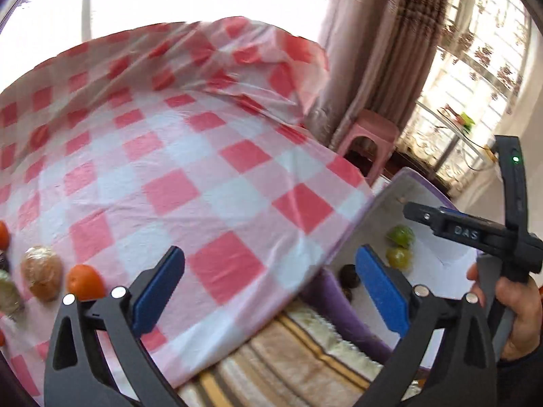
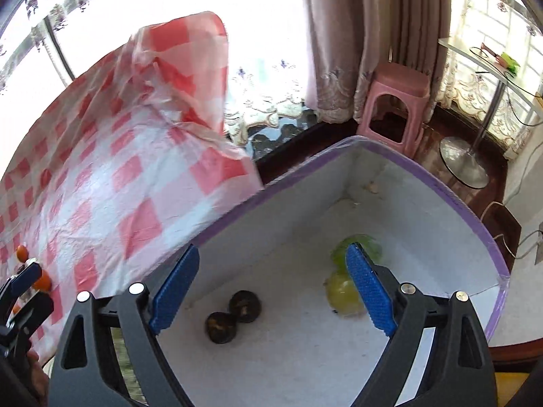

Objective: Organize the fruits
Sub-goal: 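Move both open tools back over the table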

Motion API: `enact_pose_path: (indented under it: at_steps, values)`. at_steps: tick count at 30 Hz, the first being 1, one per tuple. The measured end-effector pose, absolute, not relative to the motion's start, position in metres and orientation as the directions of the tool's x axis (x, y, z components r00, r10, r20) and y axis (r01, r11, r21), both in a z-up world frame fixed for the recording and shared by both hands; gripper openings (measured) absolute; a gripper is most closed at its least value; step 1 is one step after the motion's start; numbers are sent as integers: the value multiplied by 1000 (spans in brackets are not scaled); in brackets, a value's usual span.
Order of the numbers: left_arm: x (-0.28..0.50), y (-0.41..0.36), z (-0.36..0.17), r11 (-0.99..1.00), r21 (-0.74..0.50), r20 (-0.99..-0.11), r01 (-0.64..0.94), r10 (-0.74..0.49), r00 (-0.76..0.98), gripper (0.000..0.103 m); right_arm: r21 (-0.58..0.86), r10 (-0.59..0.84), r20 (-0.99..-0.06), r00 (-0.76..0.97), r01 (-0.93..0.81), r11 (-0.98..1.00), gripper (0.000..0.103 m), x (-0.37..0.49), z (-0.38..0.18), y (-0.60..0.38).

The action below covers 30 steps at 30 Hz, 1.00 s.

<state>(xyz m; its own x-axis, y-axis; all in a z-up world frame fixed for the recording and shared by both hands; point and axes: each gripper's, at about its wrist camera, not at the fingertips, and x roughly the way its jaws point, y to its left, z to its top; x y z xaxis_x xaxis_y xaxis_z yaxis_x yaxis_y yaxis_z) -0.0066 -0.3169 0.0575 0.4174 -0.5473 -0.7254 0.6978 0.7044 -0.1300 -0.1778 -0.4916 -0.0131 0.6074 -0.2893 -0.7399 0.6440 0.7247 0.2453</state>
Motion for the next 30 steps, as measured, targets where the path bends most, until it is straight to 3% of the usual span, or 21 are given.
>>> enact_pose_path:
  at_steps: [2, 7, 10, 18, 23, 25, 30]
  values:
    - [-2, -291, 68, 763, -90, -699, 640, -506, 505, 101, 257, -261, -723, 640, 600, 758, 87, -162, 1, -467]
    - [9, -209, 91, 828, -147, -603, 542, -509, 614, 101, 307, -160, -681, 714, 477, 824, 87, -119, 26, -390]
    - [12, -164, 99, 882, -134, -556, 451, -444, 703, 101, 332, -87, -667, 740, 400, 854, 87, -91, 31, -340]
    - [24, -27, 85, 948, -245, -548, 204, -309, 777, 101, 220, -67, -590, 804, 240, 945, 87, -46, 21, -237]
    - [28, 22, 66, 967, -242, -583, 79, -211, 785, 86, 185, -57, -621, 782, 217, 958, 87, -21, 0, -222]
    - [34, 29, 56, 971, -232, -619, 50, -187, 763, 72, 176, -56, -617, 785, 207, 962, 87, -15, 0, -216]
    - [50, 32, 38, 972, -231, -686, 34, -188, 703, 63, 69, -94, -631, 770, 176, 982, 87, 2, -4, -194]
